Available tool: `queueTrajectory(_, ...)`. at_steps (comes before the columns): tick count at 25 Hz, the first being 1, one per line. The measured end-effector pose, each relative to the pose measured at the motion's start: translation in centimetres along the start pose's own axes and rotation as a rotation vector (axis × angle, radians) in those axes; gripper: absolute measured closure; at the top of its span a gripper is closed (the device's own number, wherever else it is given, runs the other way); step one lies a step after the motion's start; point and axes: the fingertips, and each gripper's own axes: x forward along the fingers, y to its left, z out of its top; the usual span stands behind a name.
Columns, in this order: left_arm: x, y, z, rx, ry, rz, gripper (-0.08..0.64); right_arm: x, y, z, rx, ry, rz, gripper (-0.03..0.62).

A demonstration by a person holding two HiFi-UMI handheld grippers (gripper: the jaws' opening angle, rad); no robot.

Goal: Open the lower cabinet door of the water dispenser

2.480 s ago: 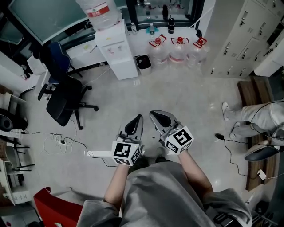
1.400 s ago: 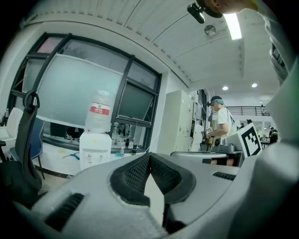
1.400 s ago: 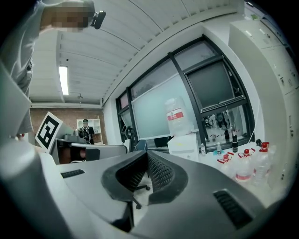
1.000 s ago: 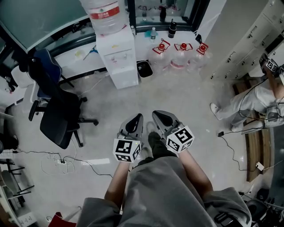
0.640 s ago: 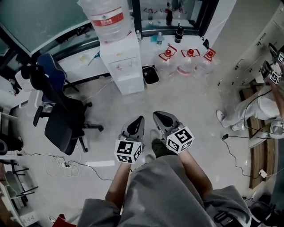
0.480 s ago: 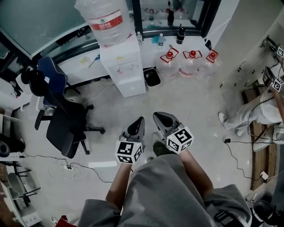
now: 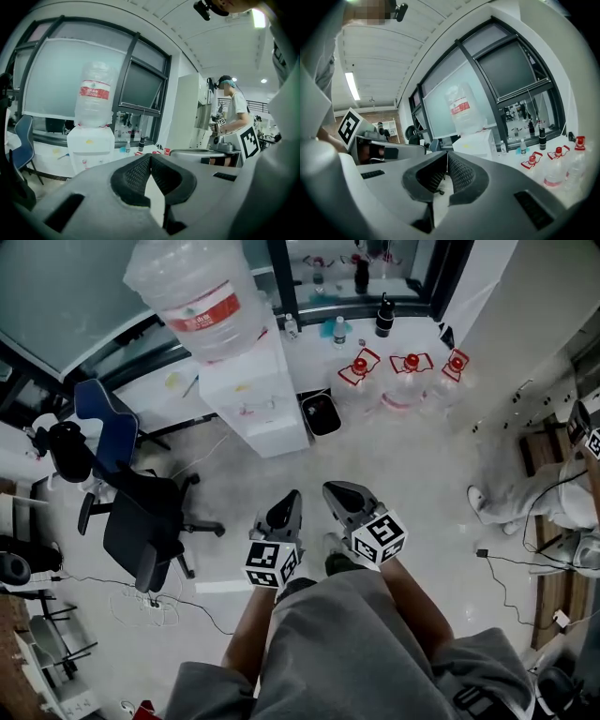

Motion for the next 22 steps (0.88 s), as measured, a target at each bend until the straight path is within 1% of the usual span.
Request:
queueTrajectory(8,4.1,2.3,-0.4,-0.012,0.049,0.014,0.549,2.2,-3.8,-0.7,0.059,0.022,-0.026,0.583)
queueTrajectory(12,6.1,4.3,-0.6,0.004,0.058,0.018,0.549,4.3,-5.3,-1.3,0.083,0.025,-0.052,0.583)
queueTrajectory(16,8.2,6.1,-0.9,0.014,0.067,-0.016,0.549,6.7,-6.5,-1.9,0.103,0.043,-0.091,0.583)
queueTrajectory(18,9.1,7.4,-0.9,0.02,0.075,-0.036,0.549,8.1,-7.2,-2.0,0.104,0.035,-0.12,0.582)
queueTrajectory(22,11.1,10.1,-0.7,0.006,0.083,-0.073,0.549,11.0,-8.3,-1.4,0.091,0.025,-0.18,0.582)
